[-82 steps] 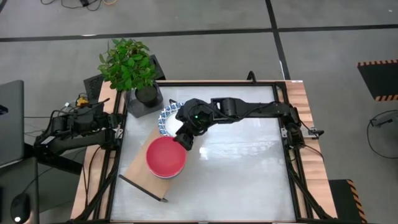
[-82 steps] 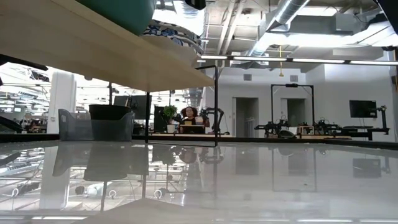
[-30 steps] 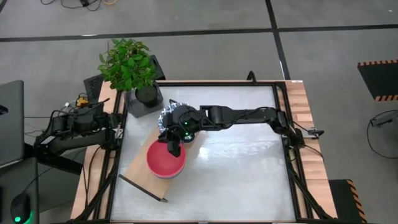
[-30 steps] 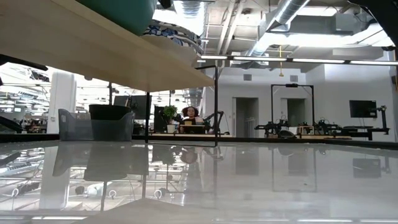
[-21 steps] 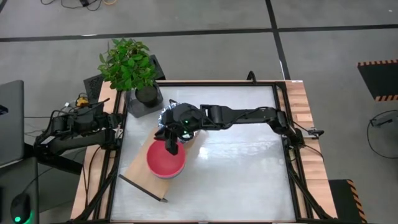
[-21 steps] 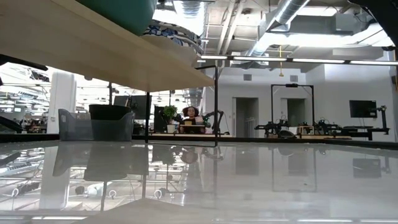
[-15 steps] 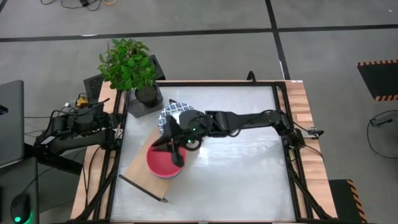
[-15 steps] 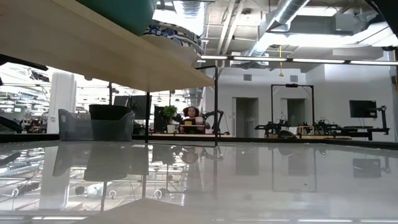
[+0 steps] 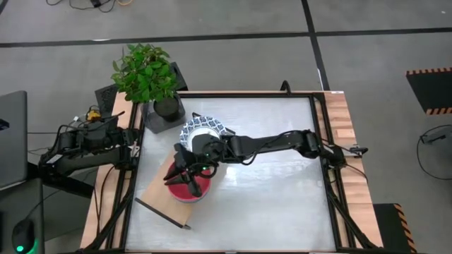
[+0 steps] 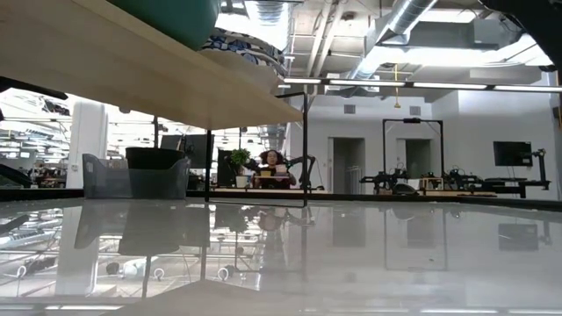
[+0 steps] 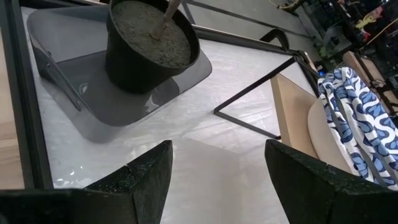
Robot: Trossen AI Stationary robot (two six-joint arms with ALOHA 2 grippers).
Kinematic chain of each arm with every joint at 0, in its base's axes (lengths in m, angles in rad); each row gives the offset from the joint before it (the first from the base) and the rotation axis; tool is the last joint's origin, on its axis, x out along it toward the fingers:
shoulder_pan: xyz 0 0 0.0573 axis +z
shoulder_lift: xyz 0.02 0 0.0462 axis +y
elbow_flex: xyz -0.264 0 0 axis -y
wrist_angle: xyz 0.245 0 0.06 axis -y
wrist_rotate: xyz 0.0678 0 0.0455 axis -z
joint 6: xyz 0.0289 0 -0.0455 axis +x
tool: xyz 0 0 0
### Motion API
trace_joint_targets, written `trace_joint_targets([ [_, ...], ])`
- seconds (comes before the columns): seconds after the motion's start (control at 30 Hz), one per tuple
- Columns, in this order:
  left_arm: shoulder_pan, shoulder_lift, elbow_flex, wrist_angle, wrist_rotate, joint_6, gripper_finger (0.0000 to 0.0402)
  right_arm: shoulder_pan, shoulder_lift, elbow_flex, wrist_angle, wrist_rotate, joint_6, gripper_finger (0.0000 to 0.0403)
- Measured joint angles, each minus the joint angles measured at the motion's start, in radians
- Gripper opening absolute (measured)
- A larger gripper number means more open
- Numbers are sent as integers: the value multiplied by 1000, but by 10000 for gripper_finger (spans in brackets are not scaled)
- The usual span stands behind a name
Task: Place and stack bowls onto a shelf
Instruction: Stack the orange bowl on the pink bowl on the shelf, then return to Home Position
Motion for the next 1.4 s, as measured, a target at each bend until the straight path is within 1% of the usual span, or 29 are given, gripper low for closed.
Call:
trace_joint_targets([
  [0.27, 0, 0, 0, -1, 3, -34, 242, 3, 47, 2, 15, -26, 0, 97],
  [0.7, 0, 0, 0, -5, 2, -53, 242, -12, 43, 2, 6, -40, 0, 97],
  [0.83, 0, 0, 0, -5, 2, -54, 242, -11, 40, 61, -12, -41, 0, 97],
  [0.93, 0, 0, 0, -5, 2, -55, 242, -17, -24, 64, 16, -41, -14, 97],
  [1.07, 0, 0, 0, -5, 8, -53, 242, -38, -131, 63, -48, -41, -16, 97],
  [1.2, 0, 0, 0, -5, -2, -47, 242, -62, -237, 63, -160, -39, 4, 97],
  [1.23, 0, 0, 0, -5, 3, -53, 242, -68, -269, 63, -218, -39, 4, 97],
  [1.33, 0, 0, 0, -5, 40, -76, 242, -92, -349, 63, -329, -40, -32, 97],
  [1.37, 0, 0, 0, -5, 53, -79, 242, -102, -374, 63, -380, -40, -27, 97],
  [1.4, 0, 0, 0, -5, 62, -79, 242, -111, -396, 63, -432, -40, 13, 97],
])
